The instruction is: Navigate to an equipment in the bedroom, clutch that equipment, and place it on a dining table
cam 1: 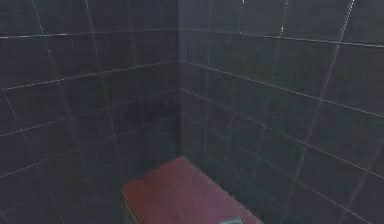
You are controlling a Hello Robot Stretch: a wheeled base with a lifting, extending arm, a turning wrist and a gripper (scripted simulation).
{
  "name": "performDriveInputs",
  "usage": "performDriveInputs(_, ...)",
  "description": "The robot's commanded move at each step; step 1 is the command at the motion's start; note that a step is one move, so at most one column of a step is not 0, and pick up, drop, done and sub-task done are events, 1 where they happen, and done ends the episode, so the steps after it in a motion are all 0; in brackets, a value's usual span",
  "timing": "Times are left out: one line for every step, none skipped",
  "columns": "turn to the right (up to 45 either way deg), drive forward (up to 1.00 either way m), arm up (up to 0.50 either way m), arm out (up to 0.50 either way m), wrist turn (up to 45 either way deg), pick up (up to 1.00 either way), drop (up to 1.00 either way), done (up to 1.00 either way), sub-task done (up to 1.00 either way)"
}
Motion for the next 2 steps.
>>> performDriveInputs(-42.0, 0.00, 0.00, 0.00, 0.0, 0.00, 0.00, 0.00, 0.00)
performDriveInputs(45.0, 0.00, 0.00, 0.00, 0.0, 0.00, 0.00, 0.00, 0.00)
